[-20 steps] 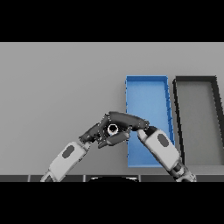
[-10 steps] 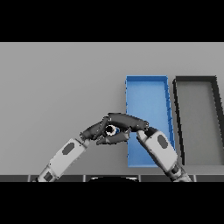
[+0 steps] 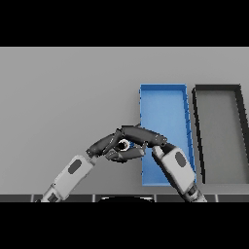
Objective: Pick up the blue pipe and place it into the blue bin.
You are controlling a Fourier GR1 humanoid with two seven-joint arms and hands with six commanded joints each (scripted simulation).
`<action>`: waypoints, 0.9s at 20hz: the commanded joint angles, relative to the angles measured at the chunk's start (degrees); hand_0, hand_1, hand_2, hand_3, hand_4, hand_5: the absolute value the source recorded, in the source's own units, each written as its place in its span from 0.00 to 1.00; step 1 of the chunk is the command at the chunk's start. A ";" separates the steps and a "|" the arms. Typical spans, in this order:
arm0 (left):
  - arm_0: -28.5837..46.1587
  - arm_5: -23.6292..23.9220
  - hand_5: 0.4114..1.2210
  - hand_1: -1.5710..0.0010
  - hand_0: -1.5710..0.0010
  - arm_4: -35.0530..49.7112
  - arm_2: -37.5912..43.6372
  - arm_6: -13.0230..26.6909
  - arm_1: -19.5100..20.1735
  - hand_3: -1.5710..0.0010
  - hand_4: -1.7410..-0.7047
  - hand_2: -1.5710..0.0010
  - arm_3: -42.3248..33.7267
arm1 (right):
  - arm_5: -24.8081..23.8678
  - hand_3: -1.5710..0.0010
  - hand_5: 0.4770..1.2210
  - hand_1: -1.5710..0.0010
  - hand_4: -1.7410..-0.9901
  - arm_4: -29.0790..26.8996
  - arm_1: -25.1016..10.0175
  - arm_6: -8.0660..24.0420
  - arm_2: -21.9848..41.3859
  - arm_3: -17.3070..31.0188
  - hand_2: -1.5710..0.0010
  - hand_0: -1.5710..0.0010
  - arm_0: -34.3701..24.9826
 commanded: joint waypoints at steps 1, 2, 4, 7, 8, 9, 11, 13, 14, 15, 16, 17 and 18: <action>0.30 0.08 0.31 0.97 0.97 0.65 0.29 0.57 0.22 0.99 0.88 0.97 -0.65 | 0.03 0.00 1.00 0.00 0.34 -0.11 0.47 0.42 -0.20 0.40 0.00 0.00 -0.77; 0.79 0.18 0.28 0.98 0.97 1.58 0.48 1.64 0.07 0.99 0.87 0.98 -1.47 | -0.30 0.00 1.00 0.00 0.34 -0.19 0.90 0.48 -0.27 0.06 0.00 0.00 -0.48; 0.88 1.27 0.25 0.99 0.98 2.22 0.37 5.70 -1.30 0.99 0.85 0.99 -0.93 | 0.09 0.00 1.00 0.00 0.33 0.39 1.39 0.12 -0.86 0.05 0.00 0.00 0.18; 1.03 1.58 0.22 0.99 0.99 1.89 0.43 7.11 -0.84 1.00 0.83 0.99 -1.01 | -1.15 0.00 1.00 0.00 0.33 -6.52 2.61 4.60 -2.82 0.54 0.00 0.00 -0.97; 1.35 1.33 0.20 0.99 0.99 2.03 0.46 7.11 -0.42 1.00 0.83 0.99 -1.24 | -2.49 0.00 1.00 0.00 0.33 -11.51 3.32 7.45 -3.21 0.22 0.00 0.00 -1.05; 1.00 1.41 0.18 1.00 0.99 2.19 0.66 7.87 -0.37 1.00 0.83 1.00 -1.44 | -4.01 0.00 1.00 0.00 0.33 -14.79 3.50 9.75 -4.00 0.42 0.00 0.00 -2.63; 1.31 1.42 0.15 1.00 1.00 1.64 0.13 7.72 -0.66 1.00 0.84 1.00 -0.89 | -7.16 0.00 1.00 0.00 0.33 -21.50 3.00 14.08 -5.81 0.49 0.00 0.00 -5.30; 1.91 1.04 0.14 1.00 1.00 2.15 0.10 7.72 -0.07 1.00 0.84 1.00 -2.06 | -11.35 0.00 1.00 0.00 0.33 -24.85 1.23 14.29 -6.39 1.00 0.00 0.00 -9.73; 1.42 0.77 0.13 1.00 1.00 2.63 0.67 8.31 0.39 1.00 0.85 1.00 -1.95 | -12.77 0.00 1.00 0.00 0.33 -25.68 0.33 14.34 -6.73 0.72 0.00 0.00 -11.45; 1.75 0.69 0.12 1.00 1.00 2.73 0.40 8.10 0.33 1.00 0.85 1.00 -2.41 | -14.83 0.00 1.00 0.00 0.33 -27.53 -1.54 14.38 -6.55 0.28 0.00 0.00 -12.80; 2.36 0.66 0.11 1.00 1.00 2.70 0.22 7.99 0.51 1.00 0.85 1.00 -2.69 | -16.59 0.00 1.00 0.00 0.33 -29.34 -3.54 14.18 -8.24 0.46 0.00 0.00 -16.14; 1.97 0.85 0.11 1.00 1.00 2.12 0.00 8.39 0.22 1.00 0.85 1.00 -2.17 | -17.28 0.00 1.00 0.00 0.33 -30.23 -3.93 13.91 -8.94 0.50 0.00 0.00 -18.92; 2.81 0.84 0.10 1.00 1.00 1.99 -0.28 7.51 0.43 1.00 0.85 1.00 -2.67 | -17.15 0.00 1.00 0.00 0.33 -30.31 -5.22 12.94 -10.40 1.18 0.00 0.00 -21.83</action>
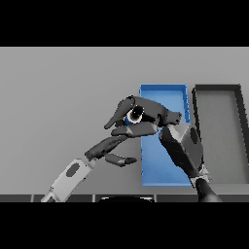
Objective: Pick up the blue pipe and place it into the blue bin.
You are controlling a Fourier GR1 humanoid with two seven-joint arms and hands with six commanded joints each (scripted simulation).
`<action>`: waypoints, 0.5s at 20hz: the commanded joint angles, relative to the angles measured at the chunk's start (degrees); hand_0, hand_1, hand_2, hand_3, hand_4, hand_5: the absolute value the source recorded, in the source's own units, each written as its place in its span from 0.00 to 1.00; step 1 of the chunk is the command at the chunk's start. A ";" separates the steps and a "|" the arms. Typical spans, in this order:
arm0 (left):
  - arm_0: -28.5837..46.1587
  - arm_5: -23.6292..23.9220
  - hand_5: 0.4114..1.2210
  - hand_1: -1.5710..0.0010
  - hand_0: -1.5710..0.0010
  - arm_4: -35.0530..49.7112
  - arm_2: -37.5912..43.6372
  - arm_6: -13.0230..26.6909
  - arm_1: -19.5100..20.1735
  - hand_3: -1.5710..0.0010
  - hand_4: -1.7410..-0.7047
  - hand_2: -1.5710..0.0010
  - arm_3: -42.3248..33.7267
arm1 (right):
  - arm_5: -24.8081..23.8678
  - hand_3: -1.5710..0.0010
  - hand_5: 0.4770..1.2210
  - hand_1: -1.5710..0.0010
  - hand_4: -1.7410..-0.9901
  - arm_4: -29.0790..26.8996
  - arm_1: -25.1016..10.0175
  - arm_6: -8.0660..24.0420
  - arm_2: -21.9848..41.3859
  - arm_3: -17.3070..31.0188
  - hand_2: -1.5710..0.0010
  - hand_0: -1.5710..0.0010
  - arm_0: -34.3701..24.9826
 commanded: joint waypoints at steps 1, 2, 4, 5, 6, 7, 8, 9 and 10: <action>-1.03 0.18 0.09 1.00 1.00 -0.01 0.22 0.81 -0.50 1.00 0.84 1.00 0.49 | 0.68 0.00 1.00 0.00 0.33 -0.41 -0.83 -0.64 -1.23 1.61 0.00 0.00 -2.13; -0.98 0.06 0.09 1.00 1.00 0.19 0.23 0.68 -0.39 1.00 0.84 1.00 0.10 | -0.14 0.00 1.00 0.00 0.33 -0.28 -1.68 -1.59 -3.07 3.67 0.00 0.00 -4.42; -0.67 -0.09 0.09 1.00 1.00 0.34 0.47 0.57 0.22 1.00 0.85 1.00 -0.17 | -2.48 0.00 1.00 0.00 0.33 1.60 -2.98 -3.20 -5.90 7.37 0.00 0.00 -8.17; -0.30 -0.06 0.09 1.00 1.00 0.32 0.43 0.87 0.45 1.00 0.85 1.00 -0.34 | -3.13 0.00 1.00 0.00 0.32 3.42 -3.69 -4.18 -6.93 9.02 0.00 0.00 -8.74; -0.02 0.06 0.09 1.00 1.00 0.30 0.27 1.11 0.48 1.00 0.85 1.00 -0.96 | -3.57 0.00 1.00 0.00 0.32 5.64 -4.82 -4.85 -8.26 11.82 0.00 0.00 -10.02; 0.03 0.17 0.09 1.00 1.00 -0.02 0.28 1.32 0.79 1.00 0.86 1.00 -0.97 | -3.49 0.00 1.00 0.00 0.32 6.89 -5.92 -5.14 -9.41 13.89 0.00 0.00 -10.62; -0.08 0.21 0.09 1.00 1.00 -0.01 0.56 1.55 1.15 1.00 0.87 1.00 -1.09 | -3.18 0.00 1.00 0.00 0.32 8.81 -7.17 -5.25 -10.44 16.65 0.00 0.00 -10.81; -0.92 0.21 0.08 1.00 1.00 0.37 0.97 2.17 0.74 1.00 0.87 1.00 -0.48 | -3.05 0.00 1.00 0.00 0.32 9.69 -8.20 -5.20 -11.75 18.58 0.00 0.00 -10.13; -0.77 0.58 0.08 1.00 1.00 -0.19 0.97 1.70 0.73 1.00 0.87 1.00 -0.09 | -3.25 0.00 1.00 0.00 0.32 10.77 -8.79 -5.08 -12.70 20.41 0.00 0.00 -9.18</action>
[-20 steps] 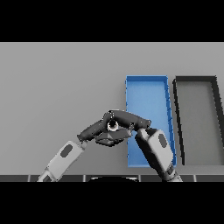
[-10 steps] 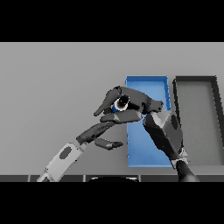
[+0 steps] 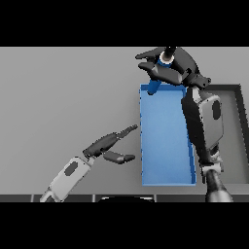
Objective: Pick up the blue pipe and place it into the blue bin.
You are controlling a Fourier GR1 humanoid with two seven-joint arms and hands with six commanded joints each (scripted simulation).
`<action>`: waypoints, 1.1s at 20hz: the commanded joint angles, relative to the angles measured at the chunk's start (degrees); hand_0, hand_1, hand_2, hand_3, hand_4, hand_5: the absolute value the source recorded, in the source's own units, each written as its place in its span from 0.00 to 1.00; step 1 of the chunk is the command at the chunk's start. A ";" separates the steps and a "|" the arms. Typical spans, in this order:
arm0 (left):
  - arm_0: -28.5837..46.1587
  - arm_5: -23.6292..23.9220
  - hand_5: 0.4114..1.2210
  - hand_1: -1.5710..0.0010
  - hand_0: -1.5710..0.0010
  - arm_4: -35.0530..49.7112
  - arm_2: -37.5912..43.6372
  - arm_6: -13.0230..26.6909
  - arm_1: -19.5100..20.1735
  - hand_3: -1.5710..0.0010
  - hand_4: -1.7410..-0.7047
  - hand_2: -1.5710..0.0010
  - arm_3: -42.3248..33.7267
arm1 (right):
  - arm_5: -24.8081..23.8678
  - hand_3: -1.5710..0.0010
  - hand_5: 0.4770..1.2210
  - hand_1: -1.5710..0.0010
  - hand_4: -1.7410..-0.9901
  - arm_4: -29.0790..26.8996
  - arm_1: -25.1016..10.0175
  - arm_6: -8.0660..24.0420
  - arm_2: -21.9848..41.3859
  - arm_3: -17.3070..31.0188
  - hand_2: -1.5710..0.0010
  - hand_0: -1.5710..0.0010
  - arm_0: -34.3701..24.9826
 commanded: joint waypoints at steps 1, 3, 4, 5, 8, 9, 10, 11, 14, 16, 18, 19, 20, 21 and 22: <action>0.87 -0.05 0.07 1.00 1.00 -0.18 -0.26 -0.69 0.63 1.00 0.88 1.00 -1.04 | -0.12 0.00 1.00 0.00 0.32 0.59 -0.60 0.61 -0.81 1.54 0.00 0.00 0.35; 0.70 0.31 0.07 1.00 1.00 -0.43 -0.21 0.23 0.41 1.00 0.88 1.00 -0.75 | -0.56 0.00 1.00 0.00 0.32 2.35 -1.44 0.87 -2.84 5.17 0.00 0.00 2.65; 0.87 -0.08 0.06 1.00 1.00 -0.14 0.16 -0.16 1.15 1.00 0.88 1.00 -0.90 | -1.06 0.00 1.00 0.00 0.32 3.70 -1.61 1.47 -3.18 5.73 0.00 0.00 4.36; 0.69 0.08 0.06 1.00 1.00 -0.13 0.24 0.22 1.05 1.00 0.88 1.00 -0.96 | -1.10 0.00 1.00 0.00 0.32 4.16 -1.88 1.78 -4.00 6.50 0.00 0.00 6.00; 0.85 0.32 0.06 1.00 1.00 -0.60 0.15 -0.62 1.01 1.00 0.88 1.00 -0.84 | -1.37 0.00 1.00 0.00 0.32 5.76 -1.80 3.64 -5.01 6.89 0.00 0.00 12.13; 0.29 0.04 0.06 1.00 1.00 -0.37 0.65 -0.10 1.41 1.00 0.88 1.00 -0.34 | -2.00 0.00 1.00 0.00 0.32 6.99 -1.98 4.93 -5.15 7.14 0.00 0.00 13.42; 0.46 0.02 0.07 1.00 1.00 -0.40 0.15 -0.23 1.00 1.00 0.88 1.00 -0.90 | -2.86 0.00 1.00 0.00 0.32 8.23 -1.44 5.25 -5.04 6.94 0.00 0.00 15.49; 0.66 -0.11 0.07 1.00 1.00 -0.37 0.02 -0.43 1.06 1.00 0.88 1.00 -1.09 | -4.02 0.00 1.00 0.00 0.32 8.56 -1.31 6.77 -5.24 5.99 0.00 0.00 17.24; 0.92 -0.18 0.07 1.00 1.00 -0.30 0.00 -0.21 1.19 1.00 0.88 1.00 -1.18 | -8.70 0.00 1.00 0.00 0.32 9.76 -3.38 6.84 -1.74 7.18 0.00 0.00 22.75; 1.33 0.23 0.07 1.00 1.00 -0.98 -0.49 -0.37 1.07 1.00 0.88 1.00 -1.51 | -10.28 0.31 1.00 0.00 0.21 8.51 -5.25 6.84 1.92 7.41 0.00 0.00 25.69; 1.49 0.44 0.08 1.00 1.00 -0.71 -0.49 0.12 1.07 1.00 0.88 1.00 -2.34 | -13.00 0.34 1.00 0.00 0.18 5.33 -8.26 6.83 7.09 7.60 0.00 0.00 27.98; 1.06 0.63 0.08 1.00 1.00 -0.82 -0.41 0.64 0.88 1.00 0.88 1.00 -2.16 | -14.04 0.46 1.00 0.00 0.15 4.99 -9.23 6.84 9.19 7.90 0.00 0.00 28.82; 1.29 0.51 0.08 1.00 1.00 -0.95 -0.69 0.83 0.87 1.00 0.88 1.00 -2.02 | -15.06 0.56 0.98 0.00 0.12 3.19 -11.11 6.83 12.33 7.62 0.00 0.00 29.88; 1.11 0.73 0.08 1.00 1.00 -1.17 -0.73 1.08 0.61 1.00 0.88 1.00 -1.79 | -17.50 0.45 0.96 0.00 0.16 1.53 -12.85 6.83 15.50 8.49 0.00 0.00 29.88; 1.48 0.31 0.08 1.00 1.00 -0.87 -0.80 0.59 0.94 1.00 0.88 1.00 -2.10 | -20.08 0.36 0.97 0.00 0.21 -1.44 -14.64 6.83 19.28 9.70 0.00 0.00 29.56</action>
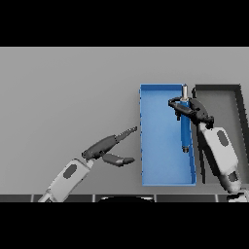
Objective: Pick up the blue pipe and place it into the blue bin.
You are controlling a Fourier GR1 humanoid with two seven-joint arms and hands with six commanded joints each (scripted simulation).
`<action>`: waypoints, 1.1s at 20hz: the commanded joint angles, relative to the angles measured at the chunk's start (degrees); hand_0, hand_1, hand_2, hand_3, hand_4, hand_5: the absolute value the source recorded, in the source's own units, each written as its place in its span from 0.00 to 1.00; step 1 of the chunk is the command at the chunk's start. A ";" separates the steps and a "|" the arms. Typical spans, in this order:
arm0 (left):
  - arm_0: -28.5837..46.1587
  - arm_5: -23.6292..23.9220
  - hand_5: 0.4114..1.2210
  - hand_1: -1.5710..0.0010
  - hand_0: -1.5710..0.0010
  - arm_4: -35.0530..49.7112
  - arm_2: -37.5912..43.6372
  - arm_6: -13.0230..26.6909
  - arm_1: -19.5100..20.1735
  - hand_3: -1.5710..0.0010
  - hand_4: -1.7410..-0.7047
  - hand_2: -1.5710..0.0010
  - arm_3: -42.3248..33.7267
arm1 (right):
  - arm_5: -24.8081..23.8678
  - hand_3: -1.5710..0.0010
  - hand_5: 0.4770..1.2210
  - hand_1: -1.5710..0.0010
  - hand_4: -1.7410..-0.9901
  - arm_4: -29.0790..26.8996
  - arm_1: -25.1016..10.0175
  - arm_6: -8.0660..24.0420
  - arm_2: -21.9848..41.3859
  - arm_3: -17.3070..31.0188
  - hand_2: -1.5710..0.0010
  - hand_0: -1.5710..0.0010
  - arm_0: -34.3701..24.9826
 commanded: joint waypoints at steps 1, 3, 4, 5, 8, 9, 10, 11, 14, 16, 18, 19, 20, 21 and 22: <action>-0.14 0.38 0.08 1.00 1.00 -0.12 -0.26 0.99 -0.31 1.00 0.88 1.00 -0.75 | -3.84 0.49 0.96 0.12 0.28 -5.09 -2.30 0.02 4.42 0.47 0.15 0.07 -0.24; -0.66 0.18 0.08 1.00 1.00 0.03 0.20 0.57 -0.22 1.00 0.88 1.00 0.09 | -6.06 0.67 0.92 0.44 0.45 -13.57 -6.26 0.03 11.35 2.06 0.46 0.40 -2.43; -0.52 0.31 0.08 1.00 1.00 0.01 0.03 0.55 -0.51 1.00 0.88 1.00 -0.04 | -7.48 0.74 0.93 0.55 0.53 -16.13 -7.17 0.03 14.60 3.31 0.57 0.52 -3.97; 0.13 0.29 0.08 1.00 1.00 -0.45 -0.16 -0.06 0.01 1.00 0.88 1.00 -0.15 | -7.61 0.79 0.95 0.64 0.58 -18.04 -8.04 0.03 16.62 3.66 0.65 0.62 -4.92; -0.26 0.34 0.08 1.00 1.00 -0.05 0.05 0.32 -0.24 1.00 0.88 1.00 -0.20 | -1.79 0.89 0.76 0.82 0.70 -13.73 -11.48 -0.02 20.38 -0.15 0.82 0.80 -5.90; -0.38 0.48 0.08 1.00 1.00 -0.14 -0.01 0.52 -0.58 1.00 0.88 1.00 0.18 | -1.08 0.91 0.71 0.85 0.72 -12.28 -11.73 0.04 21.46 0.13 0.86 0.84 -6.94; -0.21 0.53 0.08 1.00 1.00 -0.28 -0.09 0.51 -0.44 1.00 0.88 1.00 -0.04 | -0.96 0.93 0.66 0.88 0.72 -11.80 -11.73 0.04 21.88 0.08 0.89 0.87 -6.87; 0.14 0.54 0.08 1.00 1.00 -0.33 -0.07 0.14 -0.30 1.00 0.88 1.00 0.11 | -1.11 0.94 0.61 0.91 0.73 -11.30 -12.50 0.04 23.02 -0.42 0.91 0.90 -7.29; 0.07 0.30 0.07 1.00 1.00 0.29 0.26 0.20 0.39 1.00 0.88 1.00 -1.18 | -0.73 0.97 0.52 0.95 0.74 -10.36 -12.70 -0.46 23.50 -0.22 0.95 0.94 -7.36; 0.31 0.38 0.07 1.00 1.00 -0.01 0.16 0.60 0.30 1.00 0.88 1.00 -0.48 | -2.16 0.98 0.46 0.97 0.74 -10.18 -12.75 0.04 24.07 -0.91 0.97 0.96 -7.05; 0.18 0.51 0.07 1.00 1.00 0.28 0.21 0.81 0.21 1.00 0.88 1.00 -1.21 | -2.73 0.99 0.43 0.98 0.74 -9.86 -12.72 -0.28 25.14 -0.64 0.98 0.97 -7.72; 0.05 0.58 0.07 1.00 1.00 0.12 0.26 0.64 0.21 1.00 0.88 1.00 -1.03 | -2.56 0.99 0.42 0.98 0.74 -9.91 -12.99 -0.61 24.96 -0.56 0.98 0.98 -7.57; 0.50 0.66 0.07 1.00 1.00 -0.22 -0.06 0.54 0.34 1.00 0.88 1.00 -1.29 | -2.42 0.99 0.41 0.99 0.75 -10.53 -12.92 -1.46 24.52 -0.80 0.99 0.98 -7.16; 0.63 0.39 0.07 1.00 1.00 -0.04 0.04 -0.14 0.57 1.00 0.88 1.00 -1.28 | -2.15 0.99 0.40 0.99 0.74 -10.24 -13.51 -1.48 24.65 -1.31 0.99 0.99 -7.20; -0.01 0.28 0.07 1.00 1.00 0.25 0.55 0.40 0.80 1.00 0.88 1.00 -1.00 | -2.04 0.99 0.40 0.99 0.74 -9.79 -13.54 -1.30 25.05 -1.54 0.99 0.99 -7.32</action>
